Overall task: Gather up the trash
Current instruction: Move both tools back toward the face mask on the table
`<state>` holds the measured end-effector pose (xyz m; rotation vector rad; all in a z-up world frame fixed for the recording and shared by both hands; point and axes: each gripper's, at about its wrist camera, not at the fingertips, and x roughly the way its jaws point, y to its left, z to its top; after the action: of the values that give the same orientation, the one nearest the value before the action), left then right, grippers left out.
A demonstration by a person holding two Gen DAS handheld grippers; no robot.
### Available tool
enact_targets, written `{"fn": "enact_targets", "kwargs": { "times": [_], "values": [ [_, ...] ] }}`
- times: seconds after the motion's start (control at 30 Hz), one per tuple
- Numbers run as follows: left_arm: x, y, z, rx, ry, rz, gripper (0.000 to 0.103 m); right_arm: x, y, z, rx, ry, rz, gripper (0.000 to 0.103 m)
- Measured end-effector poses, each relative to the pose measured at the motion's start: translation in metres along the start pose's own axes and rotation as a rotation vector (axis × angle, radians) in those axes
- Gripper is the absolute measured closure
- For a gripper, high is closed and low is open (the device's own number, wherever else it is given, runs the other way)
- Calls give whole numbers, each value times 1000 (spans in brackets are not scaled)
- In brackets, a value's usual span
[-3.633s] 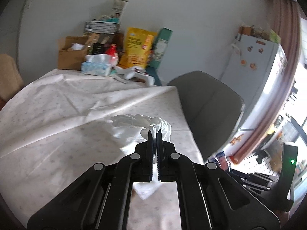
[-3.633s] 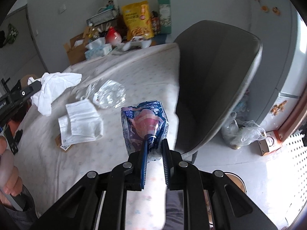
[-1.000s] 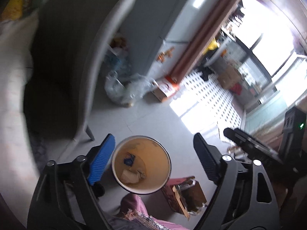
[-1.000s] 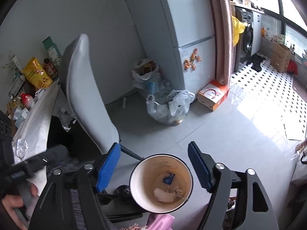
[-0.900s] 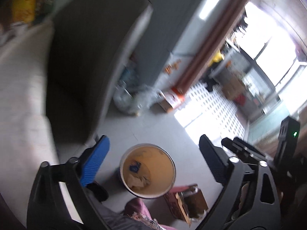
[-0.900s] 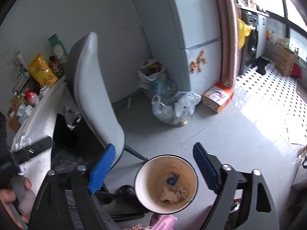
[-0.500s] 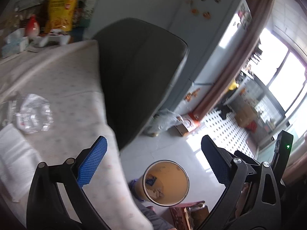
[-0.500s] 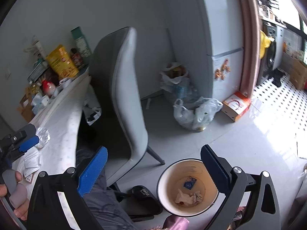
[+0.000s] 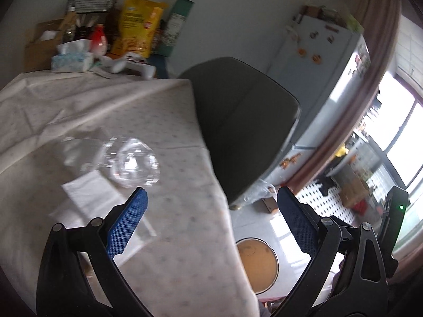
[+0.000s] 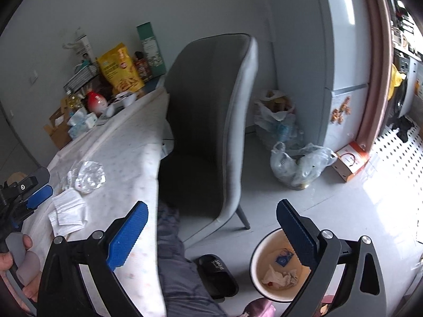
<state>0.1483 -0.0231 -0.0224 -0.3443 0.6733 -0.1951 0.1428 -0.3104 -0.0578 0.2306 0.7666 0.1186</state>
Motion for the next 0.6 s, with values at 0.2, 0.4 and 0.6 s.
{"fn": "enact_targets", "kwargs": {
  "times": [0.2, 0.4, 0.6],
  "values": [
    [-20, 33, 0, -47, -35, 35, 6, 7, 35, 0, -53, 20, 41, 8],
    [-46, 70, -1, -93, -78, 81, 6, 12, 79, -2, -131, 34, 108, 8],
    [-65, 102, -6, -134, -101, 132, 6, 29, 125, -8, -195, 90, 184, 26]
  ]
}}
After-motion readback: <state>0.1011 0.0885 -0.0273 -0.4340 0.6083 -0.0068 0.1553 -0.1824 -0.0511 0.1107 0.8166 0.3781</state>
